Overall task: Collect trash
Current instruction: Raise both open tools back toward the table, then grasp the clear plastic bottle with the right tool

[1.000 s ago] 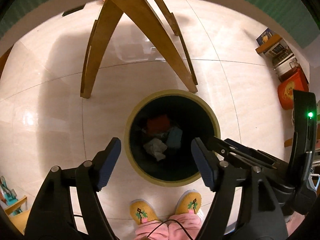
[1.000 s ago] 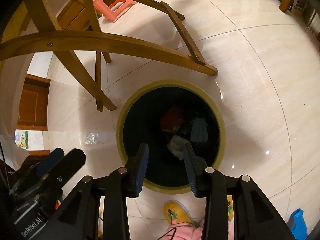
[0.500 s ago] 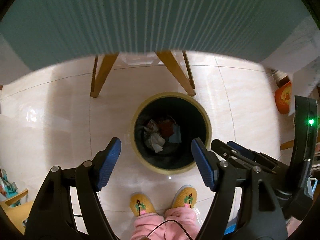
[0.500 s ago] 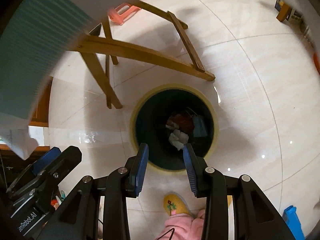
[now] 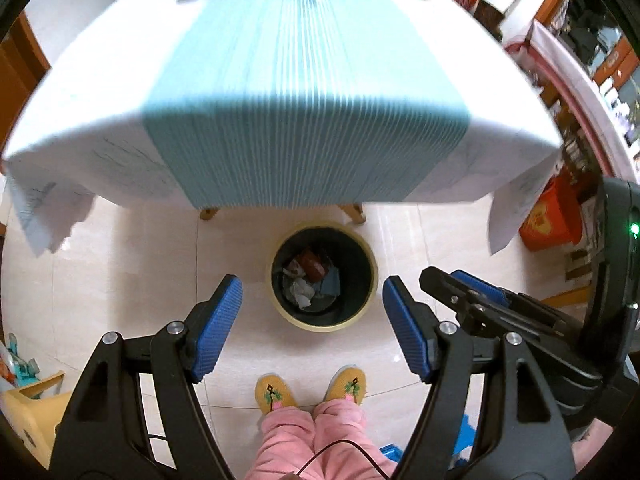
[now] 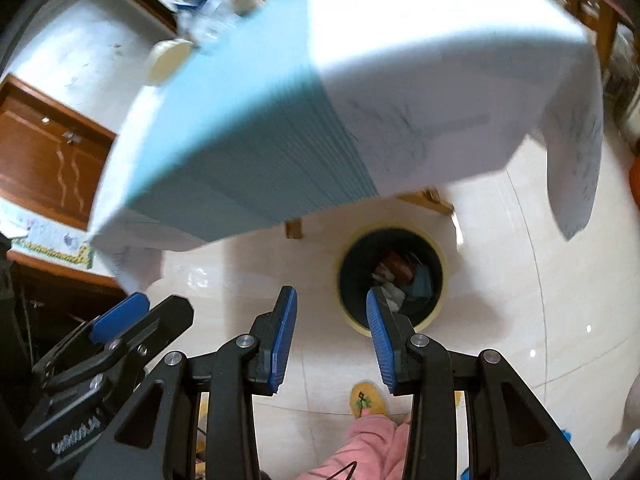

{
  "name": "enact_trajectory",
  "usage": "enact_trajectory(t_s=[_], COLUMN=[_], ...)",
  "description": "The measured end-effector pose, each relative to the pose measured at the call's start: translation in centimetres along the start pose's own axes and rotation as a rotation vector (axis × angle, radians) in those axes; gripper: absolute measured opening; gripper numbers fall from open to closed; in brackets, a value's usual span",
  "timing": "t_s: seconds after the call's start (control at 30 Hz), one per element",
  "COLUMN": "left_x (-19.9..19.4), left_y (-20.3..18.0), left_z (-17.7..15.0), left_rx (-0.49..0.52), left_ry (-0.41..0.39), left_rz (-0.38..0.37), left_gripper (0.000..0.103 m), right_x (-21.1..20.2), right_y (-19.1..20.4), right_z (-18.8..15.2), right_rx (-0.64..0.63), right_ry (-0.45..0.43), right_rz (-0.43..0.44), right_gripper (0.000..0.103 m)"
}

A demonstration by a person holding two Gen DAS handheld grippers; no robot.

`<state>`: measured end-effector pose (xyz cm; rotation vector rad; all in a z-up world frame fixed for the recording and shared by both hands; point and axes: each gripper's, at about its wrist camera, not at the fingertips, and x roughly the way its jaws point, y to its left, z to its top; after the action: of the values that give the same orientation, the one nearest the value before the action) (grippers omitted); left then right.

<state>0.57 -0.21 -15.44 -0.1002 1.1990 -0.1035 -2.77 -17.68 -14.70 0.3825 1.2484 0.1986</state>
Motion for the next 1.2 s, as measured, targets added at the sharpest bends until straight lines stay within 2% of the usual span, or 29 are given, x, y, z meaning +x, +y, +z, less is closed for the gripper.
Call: enact_trajectory(t_s=[0.37,0.53,0.7,0.83,0.93,1.1,1.2], left_x=[-14.0,-20.0,-24.4,-26.7,-26.9,-25.1,-23.3], left_y=[0.1,-0.3,-0.4,-0.4,-0.2,1.2,3.0], left_z=[3.5,4.7,6.1,7.6,9.3,12.8,15.8], left_rx=[-0.029,-0.038,-0.059,-0.067,-0.047,-0.044,-0.061], left_ry=[-0.184,-0.282,-0.364,-0.410,-0.397,-0.361,-0.337], left_rz=[0.035,0.063,0.073,0.079,0.087,0.070,0.031], left_gripper=[0.070,0.070,0.070,0.070,0.070,0.070,0.070], right_x=[-12.6,-17.0,-20.0,-20.0,-19.0,-15.2,-12.2], right_y=[6.6,9.0,11.4,12.8,13.6,14.1,14.2], right_z=[3.3,4.7,7.9,11.2,14.1,19.4,22.7], right_rx=[-0.193,-0.306,-0.369,-0.388,-0.380,-0.355,-0.336], right_ry=[-0.116,-0.194,-0.242,-0.267,-0.270,-0.230,-0.207], right_rz=[0.100,0.131,0.165,0.178,0.175,0.166,0.147], right_gripper=[0.037,0.038,0.041,0.048,0.049,0.049,0.049])
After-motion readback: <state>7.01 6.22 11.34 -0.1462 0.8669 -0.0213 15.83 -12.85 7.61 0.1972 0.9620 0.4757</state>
